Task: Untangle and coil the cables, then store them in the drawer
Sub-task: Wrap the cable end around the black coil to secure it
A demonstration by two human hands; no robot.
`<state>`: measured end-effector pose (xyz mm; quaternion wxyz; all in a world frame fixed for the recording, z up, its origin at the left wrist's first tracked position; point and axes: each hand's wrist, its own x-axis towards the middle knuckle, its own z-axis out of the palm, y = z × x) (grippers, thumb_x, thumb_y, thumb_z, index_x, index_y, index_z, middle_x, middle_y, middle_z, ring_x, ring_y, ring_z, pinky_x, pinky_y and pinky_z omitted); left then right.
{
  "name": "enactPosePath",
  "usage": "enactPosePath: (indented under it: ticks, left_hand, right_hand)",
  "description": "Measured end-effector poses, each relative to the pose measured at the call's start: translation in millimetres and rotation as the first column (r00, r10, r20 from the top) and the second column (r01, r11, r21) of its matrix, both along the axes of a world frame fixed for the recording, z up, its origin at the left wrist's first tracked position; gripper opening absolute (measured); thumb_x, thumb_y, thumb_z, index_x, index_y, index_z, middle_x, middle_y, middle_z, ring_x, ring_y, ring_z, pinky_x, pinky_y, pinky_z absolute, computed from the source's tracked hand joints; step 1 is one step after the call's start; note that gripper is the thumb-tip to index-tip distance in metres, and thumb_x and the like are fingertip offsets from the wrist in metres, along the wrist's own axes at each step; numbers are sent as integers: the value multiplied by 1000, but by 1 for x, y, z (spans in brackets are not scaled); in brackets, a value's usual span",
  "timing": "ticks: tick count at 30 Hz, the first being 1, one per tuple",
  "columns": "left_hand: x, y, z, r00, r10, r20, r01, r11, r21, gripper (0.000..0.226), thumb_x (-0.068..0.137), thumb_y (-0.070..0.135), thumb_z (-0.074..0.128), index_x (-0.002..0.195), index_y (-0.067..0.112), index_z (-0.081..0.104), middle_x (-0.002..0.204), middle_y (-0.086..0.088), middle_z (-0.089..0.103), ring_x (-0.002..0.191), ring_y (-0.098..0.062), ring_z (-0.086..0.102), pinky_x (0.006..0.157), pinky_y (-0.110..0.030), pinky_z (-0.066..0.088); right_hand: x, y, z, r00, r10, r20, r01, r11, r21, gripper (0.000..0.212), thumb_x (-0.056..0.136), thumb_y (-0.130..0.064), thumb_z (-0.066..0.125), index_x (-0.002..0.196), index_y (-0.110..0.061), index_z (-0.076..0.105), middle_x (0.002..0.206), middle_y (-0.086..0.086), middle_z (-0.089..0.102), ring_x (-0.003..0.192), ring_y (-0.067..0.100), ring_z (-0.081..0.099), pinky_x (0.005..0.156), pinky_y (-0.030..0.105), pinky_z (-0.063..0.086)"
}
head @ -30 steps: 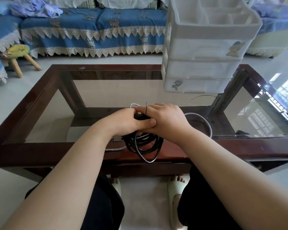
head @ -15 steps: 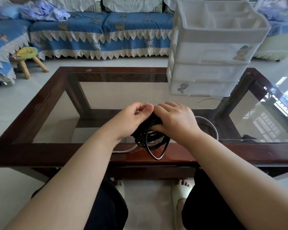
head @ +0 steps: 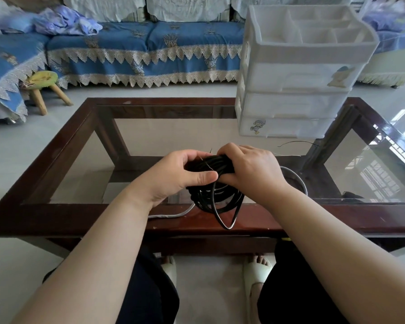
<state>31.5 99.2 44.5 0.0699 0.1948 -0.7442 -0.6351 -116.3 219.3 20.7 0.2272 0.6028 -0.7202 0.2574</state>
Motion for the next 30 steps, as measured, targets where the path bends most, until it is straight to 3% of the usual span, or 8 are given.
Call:
enactPosePath:
  ticks: [3,6,9,12,17,24,27,30]
  left_hand:
    - [-5,11,-3,995,98,11,-90,948,-306,51,77,46,71,122,24,62,108,8,68,99,-7,66,87,-23,55]
    - [-9,14,-11,987,126,-103,-163,755,-635,45,91,50,58,125,21,61,114,9,61,107,-10,58,94,-34,51]
    - [-13,14,-17,980,108,-167,-199,583,-788,55,90,54,45,124,15,64,114,4,63,107,-15,56,99,-41,45]
    - [-18,25,-20,972,99,-214,-236,458,-857,53,93,42,39,126,7,62,111,-4,64,105,-21,58,96,-40,45]
    - [-25,36,-25,933,223,-283,-360,528,-769,36,98,29,53,126,10,63,110,-3,65,100,-17,61,83,-30,51]
    - [-28,29,-19,900,317,-300,-435,606,-666,22,97,23,57,102,12,75,92,0,69,85,-15,62,71,-31,51]
    - [-29,31,-15,863,400,-307,-502,613,-611,20,97,22,57,94,13,75,84,3,69,78,-11,62,66,-24,52]
    - [-33,29,-14,814,542,-209,-579,724,-375,18,96,21,58,88,23,75,79,14,69,77,0,64,63,-9,49]
  right_hand:
    - [1,-3,-1,999,-50,-8,50,999,19,45,73,-53,46,80,-12,61,56,-4,58,45,20,56,41,19,25]
    - [1,-6,-2,996,-85,-7,86,996,24,40,69,-50,56,77,-11,61,52,-2,58,40,23,54,43,19,23]
    - [0,-7,-2,994,-107,0,107,994,36,36,67,-45,58,76,-11,62,51,-2,57,38,23,53,43,19,22]
    - [0,-7,-4,993,-119,-7,119,992,45,33,69,-40,49,75,-11,63,50,-4,56,36,22,52,43,17,19]
    - [2,-9,-4,990,-135,-36,136,989,51,36,71,-42,45,72,-11,63,50,-5,57,38,20,53,44,16,13]
    - [5,-14,-6,994,-105,-36,108,990,95,42,54,-38,84,66,-10,56,50,-2,56,39,22,53,49,11,3]
    - [6,-16,-6,994,-104,-28,105,992,66,43,56,-41,84,70,-9,58,53,-1,58,45,23,55,46,13,6]
    - [10,-17,-8,995,-87,-46,90,994,68,44,63,-43,82,80,-8,61,62,1,62,55,24,58,45,22,21]
